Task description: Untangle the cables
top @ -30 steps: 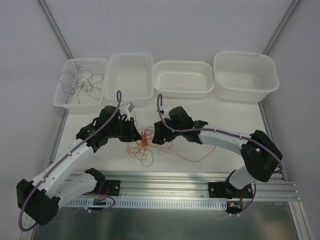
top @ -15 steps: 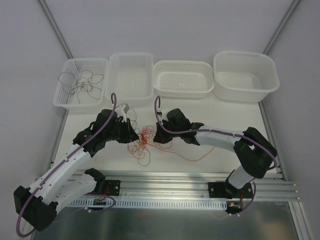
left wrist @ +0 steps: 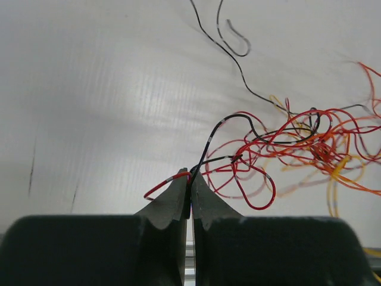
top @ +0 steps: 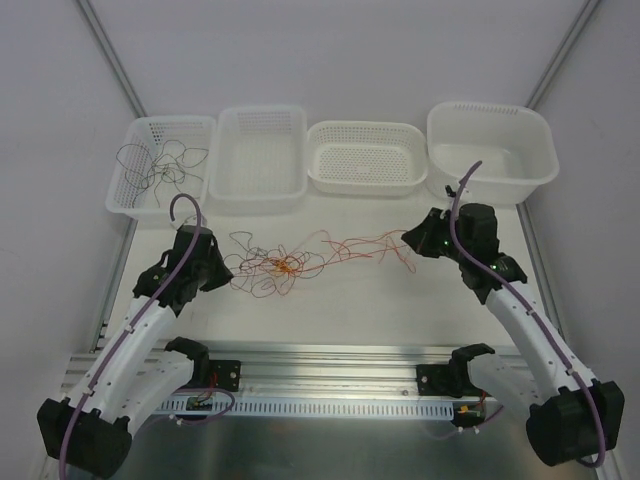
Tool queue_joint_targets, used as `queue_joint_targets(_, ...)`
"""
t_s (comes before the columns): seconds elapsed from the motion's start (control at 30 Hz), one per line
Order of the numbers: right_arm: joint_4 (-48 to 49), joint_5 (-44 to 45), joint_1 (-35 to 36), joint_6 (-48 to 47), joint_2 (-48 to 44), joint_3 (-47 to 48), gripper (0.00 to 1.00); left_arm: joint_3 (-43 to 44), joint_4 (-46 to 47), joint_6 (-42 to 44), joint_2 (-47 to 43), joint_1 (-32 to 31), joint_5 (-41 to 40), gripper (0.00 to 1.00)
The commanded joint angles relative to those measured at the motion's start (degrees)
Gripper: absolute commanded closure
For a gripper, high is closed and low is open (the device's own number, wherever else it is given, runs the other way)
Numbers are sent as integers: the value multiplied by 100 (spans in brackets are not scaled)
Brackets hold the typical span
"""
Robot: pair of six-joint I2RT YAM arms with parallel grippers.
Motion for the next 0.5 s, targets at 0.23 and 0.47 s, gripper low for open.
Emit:
queue_joint_targets(0.23, -2301, 937, -1193, -38, -923, 1578, 99, 28, -576, 301, 323, 411, -946, 100)
queue_joint_targets(0.47, -3066, 998, -1764, -355, -950, 3046, 99, 520, -760, 714, 604, 578, -1719, 100)
